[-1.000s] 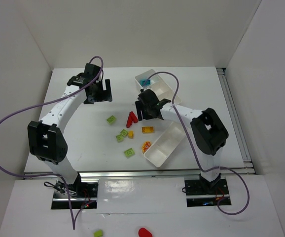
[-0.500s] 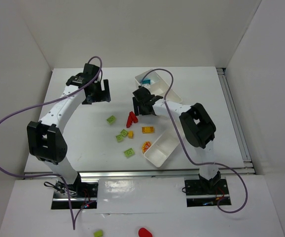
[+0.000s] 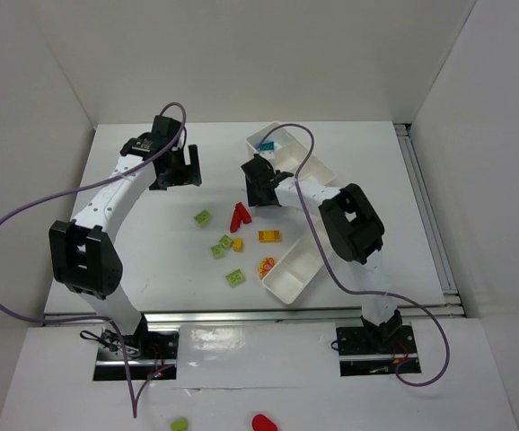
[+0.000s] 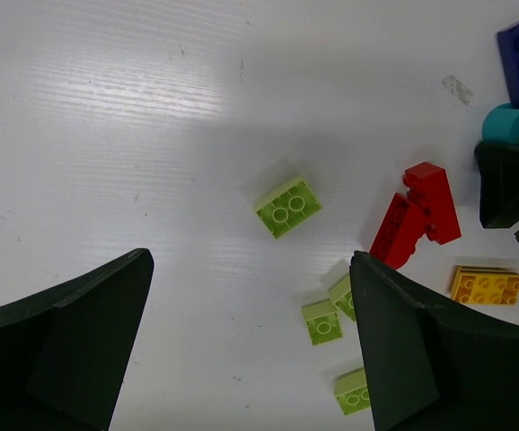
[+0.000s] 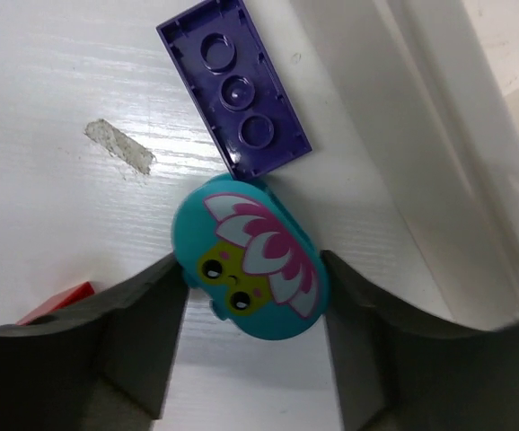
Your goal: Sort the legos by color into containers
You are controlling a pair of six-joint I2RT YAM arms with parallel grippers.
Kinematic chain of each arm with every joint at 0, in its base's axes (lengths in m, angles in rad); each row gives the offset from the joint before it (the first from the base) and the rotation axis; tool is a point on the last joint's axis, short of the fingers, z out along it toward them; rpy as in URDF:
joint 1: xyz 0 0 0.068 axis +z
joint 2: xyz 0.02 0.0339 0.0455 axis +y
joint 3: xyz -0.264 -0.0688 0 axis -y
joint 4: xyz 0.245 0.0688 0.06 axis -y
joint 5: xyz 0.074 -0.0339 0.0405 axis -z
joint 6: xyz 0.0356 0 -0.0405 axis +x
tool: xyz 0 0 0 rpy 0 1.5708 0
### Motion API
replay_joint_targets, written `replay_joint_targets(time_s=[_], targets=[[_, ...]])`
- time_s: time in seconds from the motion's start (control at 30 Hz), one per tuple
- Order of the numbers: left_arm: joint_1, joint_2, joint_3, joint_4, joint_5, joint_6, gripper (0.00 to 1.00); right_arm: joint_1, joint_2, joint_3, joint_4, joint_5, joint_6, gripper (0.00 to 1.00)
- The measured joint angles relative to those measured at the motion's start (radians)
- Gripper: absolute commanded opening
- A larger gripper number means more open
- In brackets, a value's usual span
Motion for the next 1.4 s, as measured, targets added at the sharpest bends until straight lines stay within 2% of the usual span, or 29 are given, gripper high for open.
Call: replay_joint_targets(time_s=[0.03, 0.07, 0.1, 0.2, 0.37, 0.53, 0.67, 1.0, 1.4], targets=[[0.000, 0.000, 0.000, 0.000, 0.000, 0.000, 1.00, 0.000, 0.000, 0.000, 0.005, 0.000, -0.002, 0.59], [0.000, 0.000, 0.000, 0.000, 0.000, 0.000, 1.00, 0.000, 0.000, 0.000, 0.010, -0.001, -0.006, 0.47], [0.000, 0.000, 0.000, 0.000, 0.000, 0.000, 1.00, -0.001, 0.000, 0.000, 0.015, -0.001, -0.009, 0.41], [0.000, 0.000, 0.001, -0.001, 0.000, 0.000, 1.00, -0.002, -0.008, -0.012, 0.031, -0.003, -0.018, 0.32], [0.000, 0.000, 0.001, -0.007, 0.000, 0.000, 1.00, -0.002, -0.084, -0.062, 0.024, -0.007, -0.027, 0.32], [-0.006, 0.000, 0.001, -0.010, -0.018, 0.000, 1.00, -0.002, -0.250, -0.124, 0.023, 0.008, -0.041, 0.32], [-0.023, 0.004, 0.001, -0.011, -0.027, 0.000, 1.00, -0.008, -0.323, -0.105, 0.035, 0.033, -0.051, 0.32], [-0.049, 0.015, 0.007, -0.013, -0.035, 0.000, 1.00, -0.107, -0.154, 0.134, 0.037, 0.052, -0.082, 0.33], [-0.051, 0.026, 0.028, -0.019, -0.058, 0.000, 1.00, -0.190, -0.045, 0.194, 0.026, 0.016, -0.089, 0.35]])
